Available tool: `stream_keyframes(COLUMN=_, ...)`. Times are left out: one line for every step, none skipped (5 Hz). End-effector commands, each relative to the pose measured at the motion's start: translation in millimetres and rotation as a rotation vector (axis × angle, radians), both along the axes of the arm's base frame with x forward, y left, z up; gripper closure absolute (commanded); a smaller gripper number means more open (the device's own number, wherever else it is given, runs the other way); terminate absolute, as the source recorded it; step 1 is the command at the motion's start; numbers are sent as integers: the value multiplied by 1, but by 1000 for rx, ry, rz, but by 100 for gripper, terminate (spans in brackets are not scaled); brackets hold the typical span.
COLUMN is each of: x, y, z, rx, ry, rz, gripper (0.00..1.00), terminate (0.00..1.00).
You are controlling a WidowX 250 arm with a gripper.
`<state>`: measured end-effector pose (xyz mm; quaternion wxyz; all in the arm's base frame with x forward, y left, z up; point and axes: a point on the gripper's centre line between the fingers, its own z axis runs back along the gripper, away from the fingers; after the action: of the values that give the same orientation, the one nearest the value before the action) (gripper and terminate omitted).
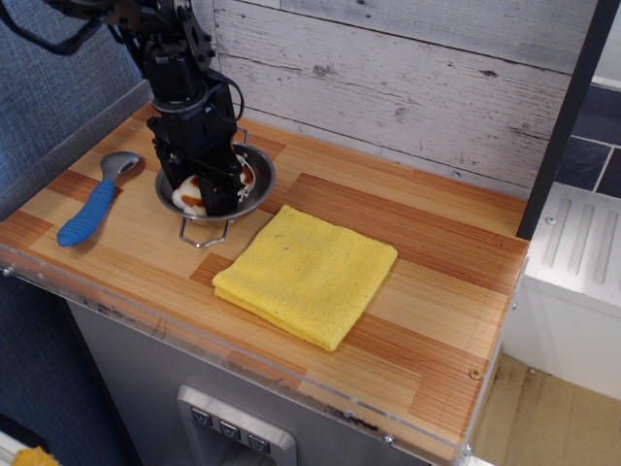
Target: Place the shrimp in the wok.
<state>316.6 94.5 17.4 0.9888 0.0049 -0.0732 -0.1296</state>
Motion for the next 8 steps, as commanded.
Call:
stream_keyframes(x=3, y=-2, z=13, rx=8, ry=14, rz=26, gripper=0, terminate=0)
stream_keyframes(x=3, y=-1, z=15, rx=11, ry=17, rz=28, gripper=0, terminate=0)
stream_keyframes(x=4, y=-3, z=17, rx=2, ry=12, rz=24, gripper=0, terminate=0)
stream_keyframes(x=8, y=-5, z=35, rx=-13, ry=-10, rz=15, gripper=0, terminate=0)
stream_keyframes(x=14, y=-11, z=71, rx=22, ry=-88, rz=4, gripper=0, terminate=0)
stream_keyframes(x=16, y=-16, z=104, rx=34, ry=-127, rz=-21, gripper=0, terminate=0)
stream_keyframes(x=12, y=-19, z=127, rx=54, ry=-176, rz=-13, gripper=0, terminate=0)
stream_keyframes(x=12, y=-19, z=127, rx=54, ry=-176, rz=-13, gripper=0, terminate=0)
